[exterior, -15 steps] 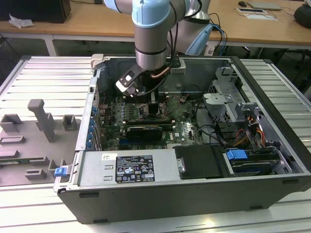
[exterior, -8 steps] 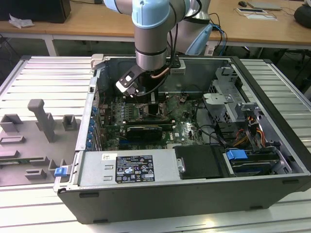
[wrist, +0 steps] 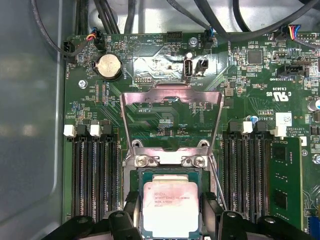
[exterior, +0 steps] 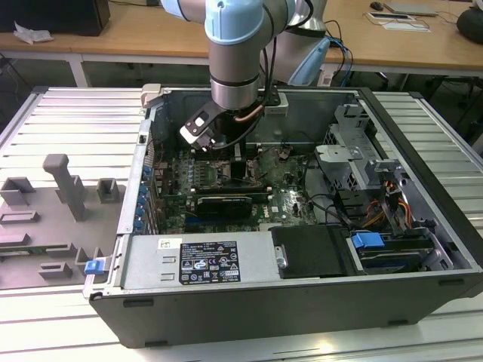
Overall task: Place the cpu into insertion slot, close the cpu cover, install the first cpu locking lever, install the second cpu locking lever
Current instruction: 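Place the cpu into insertion slot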
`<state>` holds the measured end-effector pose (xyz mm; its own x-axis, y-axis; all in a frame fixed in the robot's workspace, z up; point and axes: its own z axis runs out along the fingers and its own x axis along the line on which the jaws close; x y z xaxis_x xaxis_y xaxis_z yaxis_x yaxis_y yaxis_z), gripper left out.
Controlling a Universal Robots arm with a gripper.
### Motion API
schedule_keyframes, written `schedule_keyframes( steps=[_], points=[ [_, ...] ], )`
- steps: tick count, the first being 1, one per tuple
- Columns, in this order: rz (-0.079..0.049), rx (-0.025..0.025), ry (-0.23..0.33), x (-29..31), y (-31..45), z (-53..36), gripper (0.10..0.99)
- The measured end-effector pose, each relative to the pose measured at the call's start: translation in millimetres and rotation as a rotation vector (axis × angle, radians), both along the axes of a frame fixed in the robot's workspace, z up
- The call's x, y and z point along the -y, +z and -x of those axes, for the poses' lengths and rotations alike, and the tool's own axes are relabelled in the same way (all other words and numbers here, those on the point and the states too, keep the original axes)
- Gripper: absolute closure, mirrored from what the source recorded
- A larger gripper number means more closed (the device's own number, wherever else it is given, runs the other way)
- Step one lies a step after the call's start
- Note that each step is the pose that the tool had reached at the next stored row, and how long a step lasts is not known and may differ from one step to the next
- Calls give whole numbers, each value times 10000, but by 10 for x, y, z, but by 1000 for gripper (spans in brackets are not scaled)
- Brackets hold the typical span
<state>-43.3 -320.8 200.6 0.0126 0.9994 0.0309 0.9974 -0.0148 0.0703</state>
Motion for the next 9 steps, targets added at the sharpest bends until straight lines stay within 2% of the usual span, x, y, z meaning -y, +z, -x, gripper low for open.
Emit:
schedule_keyframes(
  steps=[2, 3, 4, 5, 7, 9],
  points=[
    [-1, 0, 0, 0, 3, 0, 478],
    [-151, -1, -1, 0, 38, 22, 478],
    [-471, 0, 0, 0, 92, 112, 478],
    [-517, 1, 0, 0, 92, 187, 478],
    [-557, -1, 1, 0, 108, 189, 478],
    [-636, -6, 0, 0, 167, 189, 478]
  ],
)
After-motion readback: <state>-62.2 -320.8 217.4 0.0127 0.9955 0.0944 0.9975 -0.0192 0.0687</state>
